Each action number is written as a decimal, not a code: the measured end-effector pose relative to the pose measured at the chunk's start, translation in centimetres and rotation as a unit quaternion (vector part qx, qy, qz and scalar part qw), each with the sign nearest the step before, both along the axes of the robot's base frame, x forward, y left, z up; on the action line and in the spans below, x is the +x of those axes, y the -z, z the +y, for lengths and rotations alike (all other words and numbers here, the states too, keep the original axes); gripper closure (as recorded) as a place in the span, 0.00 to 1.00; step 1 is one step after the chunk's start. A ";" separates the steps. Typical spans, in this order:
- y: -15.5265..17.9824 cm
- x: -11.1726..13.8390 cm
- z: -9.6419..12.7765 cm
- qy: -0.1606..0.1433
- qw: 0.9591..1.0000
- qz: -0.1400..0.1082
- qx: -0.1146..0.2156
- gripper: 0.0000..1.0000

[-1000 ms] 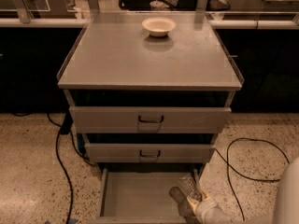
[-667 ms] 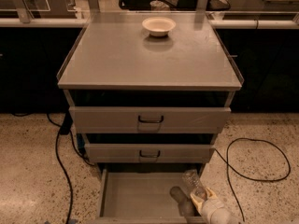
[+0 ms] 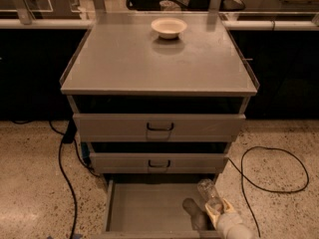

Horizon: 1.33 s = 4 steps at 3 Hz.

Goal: Pick water bottle from bottom drawer and place on counter

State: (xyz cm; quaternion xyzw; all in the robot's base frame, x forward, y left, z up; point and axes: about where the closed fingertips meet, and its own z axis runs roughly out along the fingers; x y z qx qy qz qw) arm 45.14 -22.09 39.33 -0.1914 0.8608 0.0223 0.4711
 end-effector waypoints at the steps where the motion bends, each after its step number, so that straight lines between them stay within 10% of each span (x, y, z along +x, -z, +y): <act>1: -2.7 -0.5 -1.8 0.035 0.999 -0.036 -0.004 1.00; 4: -11.5 -0.3 -3.4 0.091 0.988 -0.119 -0.029 1.00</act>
Offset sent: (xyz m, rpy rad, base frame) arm -0.0104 -0.0494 0.0921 -0.0377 -0.2138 -0.2009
